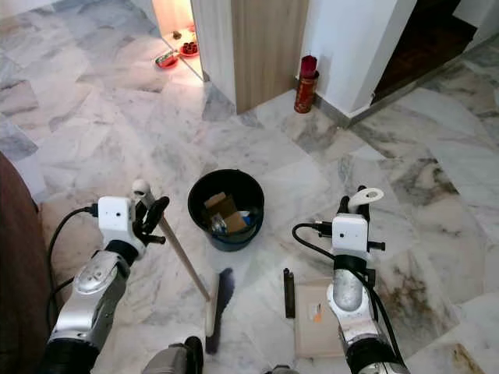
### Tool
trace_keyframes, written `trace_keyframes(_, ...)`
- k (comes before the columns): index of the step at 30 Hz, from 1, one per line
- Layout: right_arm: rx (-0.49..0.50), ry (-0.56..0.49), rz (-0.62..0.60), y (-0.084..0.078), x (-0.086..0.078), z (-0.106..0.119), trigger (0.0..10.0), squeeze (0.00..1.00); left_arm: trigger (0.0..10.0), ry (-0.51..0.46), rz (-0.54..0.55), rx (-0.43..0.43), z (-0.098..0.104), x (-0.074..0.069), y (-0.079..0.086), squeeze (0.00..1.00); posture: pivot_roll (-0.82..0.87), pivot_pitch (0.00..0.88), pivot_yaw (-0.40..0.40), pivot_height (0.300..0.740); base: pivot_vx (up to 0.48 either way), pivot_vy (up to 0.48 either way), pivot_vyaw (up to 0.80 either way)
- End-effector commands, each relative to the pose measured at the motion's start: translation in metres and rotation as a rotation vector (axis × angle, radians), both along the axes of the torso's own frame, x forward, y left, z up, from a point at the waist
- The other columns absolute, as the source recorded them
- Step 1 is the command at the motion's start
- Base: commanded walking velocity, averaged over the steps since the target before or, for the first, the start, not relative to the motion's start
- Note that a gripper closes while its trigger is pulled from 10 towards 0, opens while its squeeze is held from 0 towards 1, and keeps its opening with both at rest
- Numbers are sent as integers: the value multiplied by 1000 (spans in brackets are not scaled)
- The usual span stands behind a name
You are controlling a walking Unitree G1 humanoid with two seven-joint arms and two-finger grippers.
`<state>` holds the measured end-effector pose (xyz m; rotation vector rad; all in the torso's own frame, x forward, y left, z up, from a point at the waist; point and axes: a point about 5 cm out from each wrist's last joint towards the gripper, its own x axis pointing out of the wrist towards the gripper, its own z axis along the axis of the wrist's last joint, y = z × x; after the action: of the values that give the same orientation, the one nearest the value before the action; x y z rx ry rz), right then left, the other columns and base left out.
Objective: Sweep floor
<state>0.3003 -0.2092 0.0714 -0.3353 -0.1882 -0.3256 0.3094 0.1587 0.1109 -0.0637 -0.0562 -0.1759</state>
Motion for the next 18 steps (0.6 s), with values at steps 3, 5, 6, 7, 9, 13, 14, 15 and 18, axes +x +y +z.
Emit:
trace_keyframes(3,-4,52,2,0,-5,-9,10000,0,10000,42,-3,-128,-5,2,0,0,77,218,8,740,0,0,0)
trace_keyframes(5,-3,53,2,0,-5,-9,10000,0,10000,51,-12,-172,-5,3,-2,0,78,216,7,740,0,0,0)
trace_keyframes(6,-2,53,4,0,-5,-10,10000,0,10000,54,-23,-190,-5,3,-4,0,78,216,7,740,0,0,0)
trace_keyframes(7,-2,53,5,1,-5,-10,10000,0,10000,57,-35,-199,-5,2,-5,0,78,216,7,740,0,0,0)
trace_keyframes(9,0,54,6,1,-4,-10,10000,0,10000,62,-55,-207,-6,1,-8,0,78,211,8,740,0,0,0)
trace_keyframes(13,1,52,6,2,-4,-9,10000,0,10000,84,-77,-215,-11,-1,-10,0,77,210,8,740,0,0,0)
trace_keyframes(14,1,51,6,2,-4,-9,10000,0,10000,93,-85,-221,-12,-1,-11,0,71,211,10,740,0,0,0)
trace_keyframes(15,1,50,6,2,-4,-9,10000,0,10000,105,-102,-225,-13,-2,-12,0,71,211,10,740,0,0,0)
trace_keyframes(18,1,50,5,2,-4,-9,10000,0,10000,114,-112,-228,-14,-2,-13,0,71,211,10,740,0,0,0)
